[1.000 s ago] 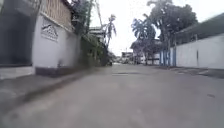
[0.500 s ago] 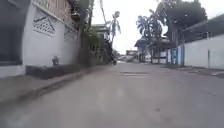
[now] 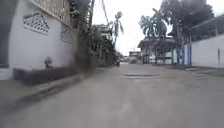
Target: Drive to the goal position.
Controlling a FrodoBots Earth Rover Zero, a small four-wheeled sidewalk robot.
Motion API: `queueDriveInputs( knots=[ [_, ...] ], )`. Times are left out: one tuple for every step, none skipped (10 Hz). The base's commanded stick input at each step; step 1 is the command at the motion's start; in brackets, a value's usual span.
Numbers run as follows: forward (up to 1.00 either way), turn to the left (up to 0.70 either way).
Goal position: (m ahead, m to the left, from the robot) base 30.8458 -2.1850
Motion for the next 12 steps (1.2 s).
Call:
queueDriveInputs(
  knots=[
    [1.0, -0.05],
    [1.0, -0.19],
    [1.0, -0.33],
    [1.0, -0.4],
    [1.0, -0.27],
    [1.0, -0.02],
    [1.0, 0.0],
    [1.0, 0.0],
    [1.0, 0.0],
    [1.0, 0.0],
    [1.0, 0.0],
    [1.0, 0.0]
  ],
)
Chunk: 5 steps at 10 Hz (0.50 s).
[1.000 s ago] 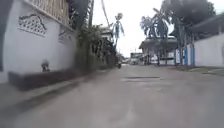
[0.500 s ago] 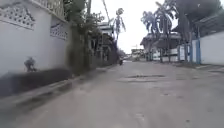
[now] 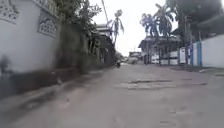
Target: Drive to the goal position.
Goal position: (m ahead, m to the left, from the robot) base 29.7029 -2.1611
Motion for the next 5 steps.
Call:
queueDriveInputs(
  knots=[
    [1.0, 0.0],
    [1.0, 0.0],
    [1.0, 0.0],
    [1.0, 0.0],
    [1.0, 0.0]
  ],
)
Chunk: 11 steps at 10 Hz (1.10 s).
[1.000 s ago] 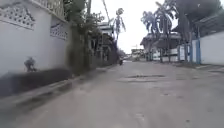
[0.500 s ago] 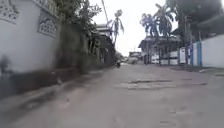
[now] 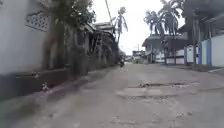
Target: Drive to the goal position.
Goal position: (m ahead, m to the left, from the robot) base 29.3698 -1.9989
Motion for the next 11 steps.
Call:
queueDriveInputs(
  knots=[
    [1.0, 0.0],
    [1.0, -0.01],
    [1.0, -0.2],
    [1.0, -0.35],
    [1.0, -0.4],
    [1.0, -0.27],
    [1.0, -0.06],
    [1.0, -0.1],
    [1.0, -0.23],
    [1.0, -0.38],
    [1.0, -0.4]
  ],
)
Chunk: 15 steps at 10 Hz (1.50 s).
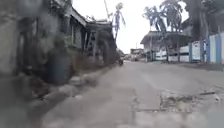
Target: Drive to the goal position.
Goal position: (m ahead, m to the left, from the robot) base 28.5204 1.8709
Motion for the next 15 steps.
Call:
queueDriveInputs(
  knots=[
    [1.0, -0.4],
    [1.0, -0.38],
    [1.0, -0.26],
    [1.0, -0.04],
    [1.0, -0.01],
    [1.0, -0.15],
    [1.0, -0.4],
    [1.0, -0.4],
    [1.0, -0.39],
    [1.0, -0.03],
    [1.0, 0.0],
    [1.0, 0.0],
    [1.0, 0.0],
    [1.0, 0.0],
    [1.0, 0.0]
  ],
)
